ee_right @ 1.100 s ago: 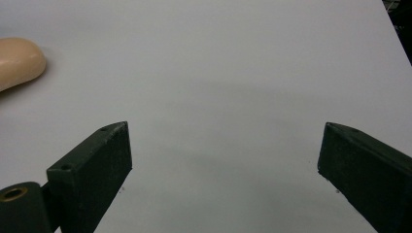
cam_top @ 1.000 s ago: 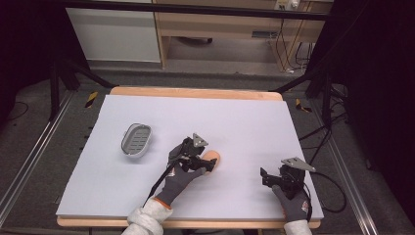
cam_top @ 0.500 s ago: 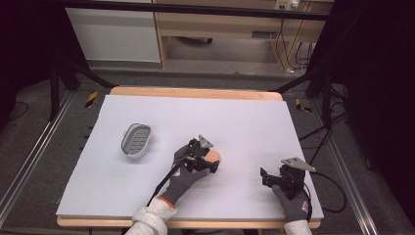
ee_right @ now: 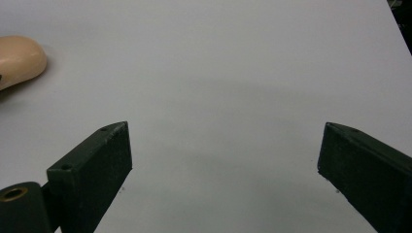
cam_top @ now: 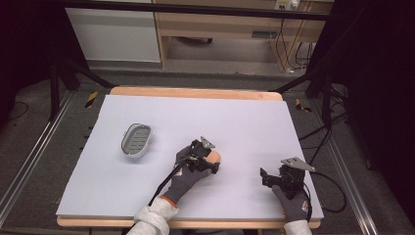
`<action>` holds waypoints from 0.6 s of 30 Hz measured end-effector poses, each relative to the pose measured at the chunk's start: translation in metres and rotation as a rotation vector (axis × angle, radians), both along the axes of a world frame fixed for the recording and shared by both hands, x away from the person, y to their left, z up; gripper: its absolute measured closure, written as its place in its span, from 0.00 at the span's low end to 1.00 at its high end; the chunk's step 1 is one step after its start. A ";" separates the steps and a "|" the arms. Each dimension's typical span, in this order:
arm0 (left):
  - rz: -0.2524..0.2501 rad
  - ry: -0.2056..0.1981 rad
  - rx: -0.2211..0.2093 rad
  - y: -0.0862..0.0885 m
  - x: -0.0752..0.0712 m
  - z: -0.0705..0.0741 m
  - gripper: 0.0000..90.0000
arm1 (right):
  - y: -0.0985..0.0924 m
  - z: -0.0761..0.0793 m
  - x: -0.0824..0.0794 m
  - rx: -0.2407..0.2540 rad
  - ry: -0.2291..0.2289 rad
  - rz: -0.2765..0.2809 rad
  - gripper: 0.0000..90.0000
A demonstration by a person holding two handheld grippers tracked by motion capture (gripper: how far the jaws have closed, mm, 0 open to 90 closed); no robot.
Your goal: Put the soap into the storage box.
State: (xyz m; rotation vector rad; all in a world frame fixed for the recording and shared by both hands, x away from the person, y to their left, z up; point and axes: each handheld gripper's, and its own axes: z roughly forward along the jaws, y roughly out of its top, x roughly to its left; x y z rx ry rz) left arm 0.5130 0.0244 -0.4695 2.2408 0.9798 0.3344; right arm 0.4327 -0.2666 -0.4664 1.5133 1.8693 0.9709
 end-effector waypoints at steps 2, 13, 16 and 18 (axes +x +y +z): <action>0.001 0.006 0.003 -0.001 0.000 -0.001 0.29 | 0.000 0.000 0.000 0.002 0.000 0.000 0.06; 0.005 0.007 0.030 -0.005 -0.001 -0.003 0.32 | 0.001 0.000 0.000 0.002 0.002 -0.001 0.06; 0.008 0.005 0.045 -0.006 -0.001 -0.003 0.33 | 0.001 0.000 0.000 0.002 0.003 -0.001 0.06; 0.010 0.006 0.046 -0.006 -0.001 -0.002 0.34 | 0.000 0.000 0.000 0.000 0.003 -0.001 0.06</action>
